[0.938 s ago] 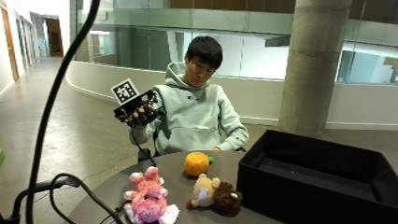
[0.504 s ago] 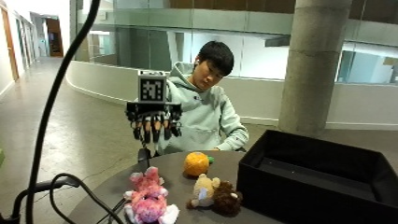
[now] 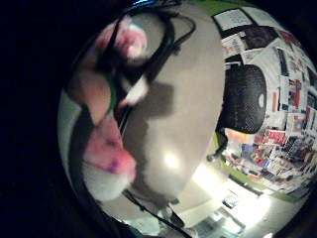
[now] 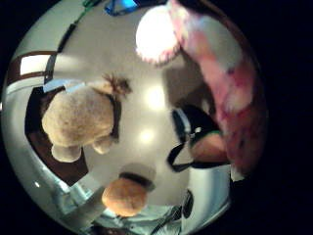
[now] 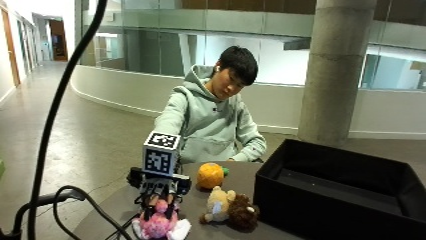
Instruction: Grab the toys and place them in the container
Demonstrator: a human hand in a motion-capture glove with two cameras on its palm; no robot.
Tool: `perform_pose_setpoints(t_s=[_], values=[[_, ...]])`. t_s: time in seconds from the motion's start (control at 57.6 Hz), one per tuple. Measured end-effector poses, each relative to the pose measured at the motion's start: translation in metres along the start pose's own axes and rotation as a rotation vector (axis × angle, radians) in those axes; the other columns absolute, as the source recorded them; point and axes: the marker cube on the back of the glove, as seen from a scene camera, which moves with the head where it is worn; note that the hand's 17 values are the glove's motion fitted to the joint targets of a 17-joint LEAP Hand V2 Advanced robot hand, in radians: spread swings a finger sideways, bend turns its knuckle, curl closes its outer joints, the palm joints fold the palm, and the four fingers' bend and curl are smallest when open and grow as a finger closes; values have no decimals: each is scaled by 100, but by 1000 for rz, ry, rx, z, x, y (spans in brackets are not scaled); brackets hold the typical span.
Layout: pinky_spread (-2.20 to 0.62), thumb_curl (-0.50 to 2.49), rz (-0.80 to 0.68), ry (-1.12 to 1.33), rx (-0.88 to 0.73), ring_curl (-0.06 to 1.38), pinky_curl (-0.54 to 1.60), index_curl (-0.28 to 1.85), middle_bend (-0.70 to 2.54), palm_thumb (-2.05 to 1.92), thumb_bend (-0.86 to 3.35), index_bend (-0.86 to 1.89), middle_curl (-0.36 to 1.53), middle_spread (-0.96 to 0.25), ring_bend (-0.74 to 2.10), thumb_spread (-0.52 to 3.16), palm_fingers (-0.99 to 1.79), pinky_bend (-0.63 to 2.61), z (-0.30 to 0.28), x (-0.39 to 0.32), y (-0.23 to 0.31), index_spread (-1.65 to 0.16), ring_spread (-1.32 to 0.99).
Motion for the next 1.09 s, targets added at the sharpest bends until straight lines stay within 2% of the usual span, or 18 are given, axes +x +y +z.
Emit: perform_pose_setpoints(t_s=[0.052, 0.104, 0.26, 0.278, 0.313, 0.365, 0.556, 0.66, 0.764, 0.903, 1.094], values=[[-16, 31, -6, -13, 11, 37, 42, 11, 10, 32, 18, 4, 15, -2, 126, 146, 39, 128, -1, 1, -2, -32, -19], [-25, 34, -19, -24, 13, 40, 41, 9, 14, 41, 23, 4, 15, -1, 138, 147, 52, 135, 0, 2, 0, -32, -22], [-35, 45, -72, 13, 118, 44, 42, 7, 31, 62, 29, 10, 22, -7, 141, 138, 71, 131, 1, 2, 3, -32, -26], [-36, 47, -77, 17, 121, 45, 41, 7, 36, 66, 30, 14, 24, -9, 142, 134, 81, 127, 1, 2, 4, -32, -26], [-37, 51, -87, 20, 111, 43, 39, 7, 40, 69, 29, 16, 26, -12, 138, 125, 83, 122, 0, 2, 6, -32, -27], [-38, 55, -111, 12, 52, 43, 39, 8, 46, 74, 29, 21, 29, -15, 134, 113, 90, 116, -3, 1, 11, -34, -28], [-40, 69, -248, -80, -330, 43, 37, 10, 54, 79, 26, 31, 36, -22, 127, 80, 107, 99, -35, -11, 51, -40, -29], [-40, 75, -305, -72, -385, 44, 38, 10, 53, 80, 25, 34, 38, -24, 126, 66, 109, 96, -63, -21, 87, -41, -28], [-41, 81, -370, -79, -299, 44, 39, 10, 53, 81, 25, 35, 41, -25, 126, 55, 109, 95, -107, -37, 108, -43, -29], [-41, 87, -515, -128, -126, 45, 40, 11, 52, 81, 24, 38, 45, -26, 125, 44, 110, 93, -183, -73, 109, -44, -28], [-41, 95, -596, -307, 369, 46, 43, 10, 50, 80, 25, 40, 50, -26, 125, 33, 109, 93, -247, -159, 142, -46, -28]])
